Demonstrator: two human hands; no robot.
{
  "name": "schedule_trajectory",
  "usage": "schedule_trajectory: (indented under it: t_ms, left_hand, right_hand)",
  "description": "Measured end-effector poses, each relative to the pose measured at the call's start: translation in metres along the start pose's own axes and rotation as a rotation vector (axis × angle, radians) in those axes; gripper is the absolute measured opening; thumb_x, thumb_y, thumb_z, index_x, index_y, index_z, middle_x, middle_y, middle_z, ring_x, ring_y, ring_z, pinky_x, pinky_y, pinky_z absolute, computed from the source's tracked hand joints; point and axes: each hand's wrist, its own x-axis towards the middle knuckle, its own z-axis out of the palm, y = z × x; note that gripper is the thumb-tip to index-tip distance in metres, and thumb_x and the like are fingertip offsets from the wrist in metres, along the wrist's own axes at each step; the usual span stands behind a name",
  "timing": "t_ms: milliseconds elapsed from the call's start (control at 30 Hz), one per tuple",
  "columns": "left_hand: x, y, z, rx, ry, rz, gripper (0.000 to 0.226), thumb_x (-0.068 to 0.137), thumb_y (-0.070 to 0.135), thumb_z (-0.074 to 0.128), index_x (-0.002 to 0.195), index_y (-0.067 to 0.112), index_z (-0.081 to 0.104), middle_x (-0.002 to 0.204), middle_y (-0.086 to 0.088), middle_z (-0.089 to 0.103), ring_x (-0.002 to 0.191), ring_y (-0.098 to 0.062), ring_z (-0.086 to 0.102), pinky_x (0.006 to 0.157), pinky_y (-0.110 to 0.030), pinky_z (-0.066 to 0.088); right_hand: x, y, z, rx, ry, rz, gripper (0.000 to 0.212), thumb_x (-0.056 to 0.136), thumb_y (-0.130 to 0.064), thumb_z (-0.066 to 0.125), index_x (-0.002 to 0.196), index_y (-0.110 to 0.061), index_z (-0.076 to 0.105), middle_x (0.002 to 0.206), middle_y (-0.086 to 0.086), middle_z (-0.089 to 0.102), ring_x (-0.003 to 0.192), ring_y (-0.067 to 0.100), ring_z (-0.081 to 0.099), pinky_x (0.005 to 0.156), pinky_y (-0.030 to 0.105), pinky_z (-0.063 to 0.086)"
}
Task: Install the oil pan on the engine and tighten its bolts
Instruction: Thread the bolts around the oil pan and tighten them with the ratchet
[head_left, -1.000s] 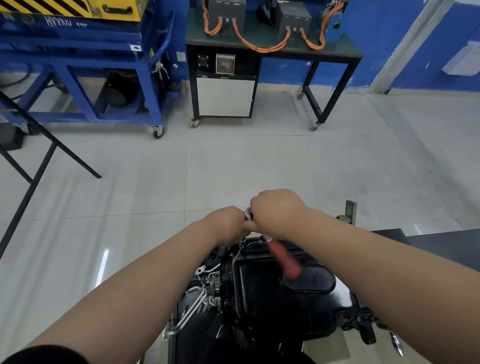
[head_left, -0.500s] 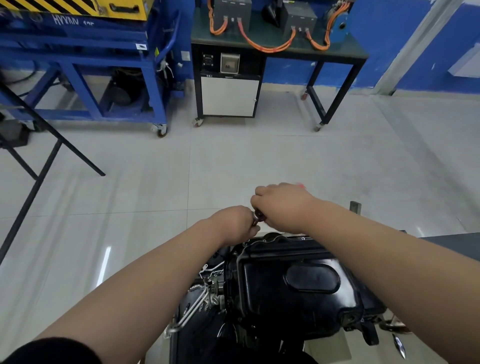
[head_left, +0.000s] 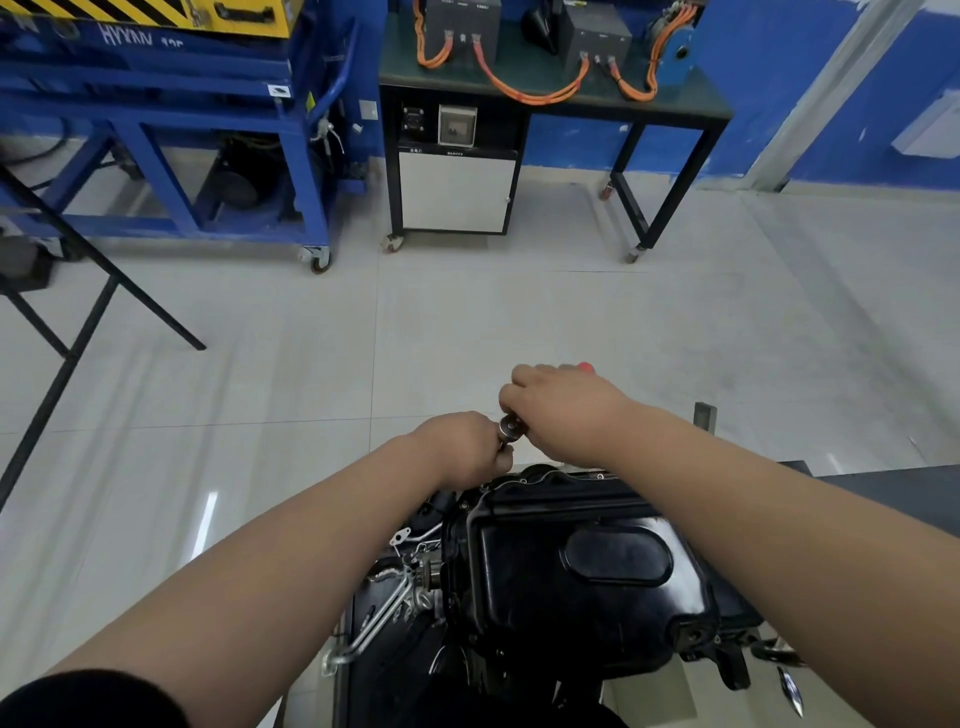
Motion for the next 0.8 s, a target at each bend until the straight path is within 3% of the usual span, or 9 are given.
schedule_trajectory:
  t_ms: [133,233,333,400,500,600,667,767,800]
  left_hand:
    - [0.002,-0.001,-0.003,0.016,-0.001,-0.033,0.036,0.092,0.033,0.037,0.058,0.022,0.035,0.060,0.001,0.044,0.065,-0.024,0.050,0.055,-0.028,0.036]
    - [0.002,-0.001,-0.003,0.001,-0.052,-0.045,0.025,0.087,0.015,0.040,0.062,0.015,0.040,0.072,-0.008,0.057,0.070,-0.027,0.053,0.060,-0.031,0.042]
    - [0.001,-0.001,-0.002,-0.060,-0.019,0.011,0.029,0.096,0.032,0.038,0.079,0.014,0.052,0.081,-0.011,0.060,0.078,-0.028,0.057,0.068,-0.033,0.042]
    - [0.002,0.002,-0.001,-0.009,-0.015,0.037,0.033,0.097,0.033,0.036,0.090,0.010,0.058,0.091,-0.014,0.062,0.086,-0.030,0.057,0.070,-0.032,0.039]
    - [0.005,0.000,-0.001,0.028,-0.016,0.022,0.033,0.095,0.040,0.037,0.079,0.016,0.054,0.087,-0.009,0.064,0.080,-0.025,0.057,0.068,-0.032,0.045]
    - [0.004,0.000,-0.002,0.033,-0.057,-0.039,0.029,0.090,0.031,0.038,0.067,0.016,0.047,0.076,-0.006,0.060,0.065,-0.020,0.052,0.055,-0.027,0.040]
    - [0.003,0.003,-0.001,0.028,-0.057,-0.065,0.028,0.087,0.021,0.038,0.061,0.014,0.043,0.069,-0.005,0.053,0.059,-0.019,0.046,0.048,-0.026,0.033]
    - [0.001,0.005,0.002,0.092,0.031,-0.005,0.033,0.095,0.029,0.033,0.078,0.011,0.054,0.085,-0.011,0.063,0.072,-0.026,0.054,0.057,-0.028,0.036]
    - [0.001,0.005,0.004,0.111,0.046,0.019,0.034,0.096,0.030,0.031,0.086,0.010,0.057,0.090,-0.013,0.063,0.078,-0.027,0.057,0.060,-0.029,0.036]
  right_hand:
    - [-0.002,-0.010,-0.001,-0.005,-0.040,0.141,0.031,0.086,-0.049,0.046,0.072,-0.022,0.050,0.073,-0.001,0.051,0.065,0.023,0.051,0.052,0.027,0.026]
    - [0.000,-0.023,0.001,0.077,-0.089,0.230,0.040,0.087,-0.048,0.046,0.057,-0.023,0.037,0.066,-0.003,0.045,0.064,0.023,0.046,0.047,0.025,0.022]
    - [0.000,-0.017,-0.007,-0.023,-0.069,0.116,0.012,0.091,-0.029,0.050,0.085,-0.023,0.058,0.099,0.000,0.058,0.087,0.023,0.055,0.065,0.027,0.036]
    - [0.001,-0.008,-0.009,-0.155,-0.054,0.000,0.020,0.089,-0.017,0.050,0.107,-0.022,0.058,0.110,0.001,0.052,0.104,0.024,0.050,0.084,0.035,0.037]
    - [0.000,-0.011,-0.011,-0.157,-0.057,0.022,0.009,0.089,-0.026,0.050,0.086,-0.025,0.058,0.099,-0.001,0.057,0.084,0.020,0.054,0.074,0.031,0.035]
    - [0.001,-0.017,-0.006,-0.006,-0.143,0.228,0.040,0.088,-0.053,0.045,0.065,-0.021,0.046,0.070,-0.003,0.050,0.061,0.021,0.045,0.050,0.025,0.026]
    - [0.000,-0.020,-0.004,0.078,-0.161,0.289,0.036,0.088,-0.054,0.044,0.070,-0.023,0.048,0.073,-0.001,0.051,0.067,0.023,0.049,0.052,0.025,0.028]
    - [0.001,-0.016,-0.008,-0.103,-0.089,0.088,0.010,0.089,-0.024,0.051,0.091,-0.023,0.060,0.103,0.000,0.058,0.092,0.023,0.056,0.071,0.031,0.032]
    - [0.003,-0.013,-0.008,-0.155,-0.069,0.025,0.015,0.088,-0.018,0.052,0.099,-0.022,0.061,0.107,0.001,0.055,0.099,0.022,0.053,0.075,0.035,0.033]
